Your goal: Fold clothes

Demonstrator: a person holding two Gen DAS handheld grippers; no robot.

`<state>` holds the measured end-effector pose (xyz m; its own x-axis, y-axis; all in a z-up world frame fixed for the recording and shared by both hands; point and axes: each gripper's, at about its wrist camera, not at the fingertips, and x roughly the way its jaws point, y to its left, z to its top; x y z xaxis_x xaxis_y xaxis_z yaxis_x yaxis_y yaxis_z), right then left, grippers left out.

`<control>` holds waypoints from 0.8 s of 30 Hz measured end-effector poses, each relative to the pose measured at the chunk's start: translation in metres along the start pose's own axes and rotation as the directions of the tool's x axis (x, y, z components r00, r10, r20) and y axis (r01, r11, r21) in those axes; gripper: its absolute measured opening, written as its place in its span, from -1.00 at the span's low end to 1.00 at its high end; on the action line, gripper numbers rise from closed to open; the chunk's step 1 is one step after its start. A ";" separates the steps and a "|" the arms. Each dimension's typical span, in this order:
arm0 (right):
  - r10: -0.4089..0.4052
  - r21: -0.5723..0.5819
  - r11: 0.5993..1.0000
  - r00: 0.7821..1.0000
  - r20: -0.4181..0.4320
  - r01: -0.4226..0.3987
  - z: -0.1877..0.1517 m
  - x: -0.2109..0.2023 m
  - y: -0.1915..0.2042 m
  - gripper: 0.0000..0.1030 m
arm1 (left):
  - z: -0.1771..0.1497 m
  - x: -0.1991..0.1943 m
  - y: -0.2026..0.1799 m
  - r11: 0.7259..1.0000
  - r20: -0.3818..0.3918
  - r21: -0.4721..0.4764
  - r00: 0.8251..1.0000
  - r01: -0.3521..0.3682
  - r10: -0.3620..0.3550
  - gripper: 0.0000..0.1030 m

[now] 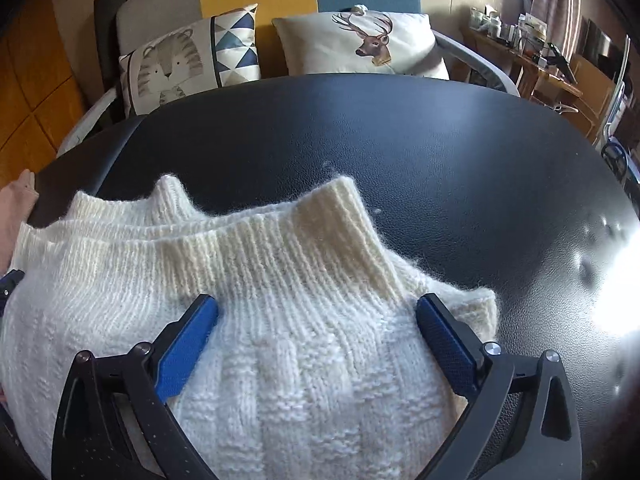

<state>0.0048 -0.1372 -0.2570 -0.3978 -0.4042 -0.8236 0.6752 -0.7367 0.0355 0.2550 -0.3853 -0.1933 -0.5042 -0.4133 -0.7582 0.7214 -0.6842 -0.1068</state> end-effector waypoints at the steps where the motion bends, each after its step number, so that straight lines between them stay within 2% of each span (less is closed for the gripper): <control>1: -0.003 -0.003 1.000 1.000 0.000 0.003 0.000 0.000 0.001 0.95 | 0.000 0.000 0.003 1.000 -0.001 -0.010 1.000 0.013 -0.013 -0.22; 5: -0.038 -0.007 0.999 0.999 0.027 0.038 0.004 -0.011 0.008 0.95 | 0.013 -0.005 0.007 0.997 -0.061 -0.072 0.998 0.026 -0.031 -0.22; 7: -0.048 -0.013 0.999 0.997 0.060 0.049 0.008 -0.021 0.015 0.95 | 0.022 -0.010 0.004 0.996 -0.060 -0.081 0.997 0.033 -0.038 -0.22; 9: -0.015 -0.051 0.999 0.996 0.088 0.020 0.012 -0.029 0.030 0.95 | 0.031 -0.012 -0.003 0.998 -0.042 -0.061 0.998 0.035 -0.037 -0.22; 13: 0.019 -0.125 0.992 0.999 0.048 -0.013 0.019 -0.013 0.053 0.95 | 0.043 0.004 -0.008 0.999 -0.065 -0.051 0.998 0.015 -0.018 -0.22; 16: 0.014 -0.114 0.993 1.000 -0.002 -0.014 0.018 0.005 0.045 0.95 | 0.040 0.024 -0.001 0.997 -0.115 -0.065 0.993 -0.032 0.024 -0.22; 20: 0.032 -0.062 0.998 0.999 -0.039 -0.034 0.023 0.015 0.026 0.95 | 0.031 0.026 0.011 0.997 -0.060 -0.072 0.998 0.007 -0.012 -0.22; 24: 0.030 -0.071 0.997 0.999 -0.037 -0.033 0.024 0.017 0.026 0.97 | 0.026 0.027 0.016 0.997 -0.040 -0.076 0.999 0.026 -0.029 -0.22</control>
<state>0.0006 -0.1758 -0.2562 -0.3542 -0.4061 -0.8424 0.7302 -0.6829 0.0222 0.2405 -0.4235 -0.1988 -0.5057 -0.3684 -0.7801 0.7419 -0.6471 -0.1754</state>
